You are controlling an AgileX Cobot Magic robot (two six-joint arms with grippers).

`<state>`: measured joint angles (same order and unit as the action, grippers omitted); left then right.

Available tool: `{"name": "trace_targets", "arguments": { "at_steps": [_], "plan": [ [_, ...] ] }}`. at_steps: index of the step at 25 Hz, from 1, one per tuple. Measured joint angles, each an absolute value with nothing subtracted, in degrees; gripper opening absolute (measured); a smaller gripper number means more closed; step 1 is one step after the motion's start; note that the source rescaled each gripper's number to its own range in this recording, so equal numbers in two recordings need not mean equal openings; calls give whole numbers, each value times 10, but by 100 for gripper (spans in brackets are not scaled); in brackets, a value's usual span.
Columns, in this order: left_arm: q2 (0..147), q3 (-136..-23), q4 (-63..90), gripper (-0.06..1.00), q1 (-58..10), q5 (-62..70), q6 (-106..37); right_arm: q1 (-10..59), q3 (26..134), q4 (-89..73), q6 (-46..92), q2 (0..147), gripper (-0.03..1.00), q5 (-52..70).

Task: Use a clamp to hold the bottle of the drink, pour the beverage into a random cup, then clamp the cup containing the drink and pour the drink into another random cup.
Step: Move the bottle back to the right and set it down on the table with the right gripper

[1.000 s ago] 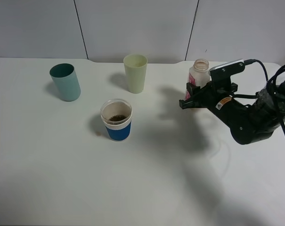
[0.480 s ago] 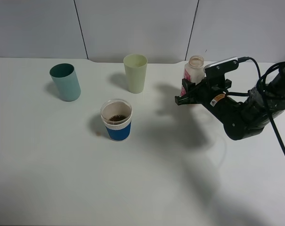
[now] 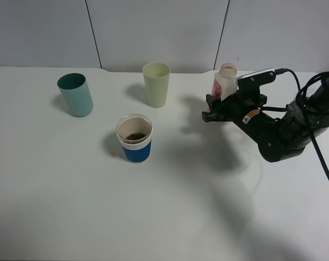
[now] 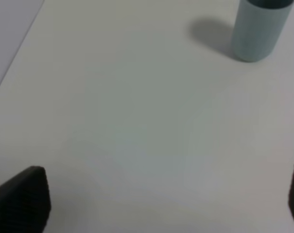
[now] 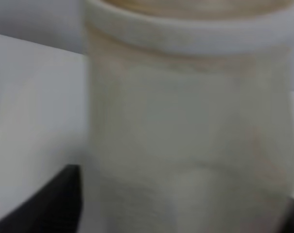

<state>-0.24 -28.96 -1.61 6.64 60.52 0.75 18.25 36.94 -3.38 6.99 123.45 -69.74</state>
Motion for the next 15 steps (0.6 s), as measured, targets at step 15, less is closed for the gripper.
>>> {"name": "trace_targets", "arguments": {
  "at_steps": [15],
  "plan": [
    [-2,-290,-16,100,66,605,7,182,369,-46,-11,1220,78,-694]
  ]
}}
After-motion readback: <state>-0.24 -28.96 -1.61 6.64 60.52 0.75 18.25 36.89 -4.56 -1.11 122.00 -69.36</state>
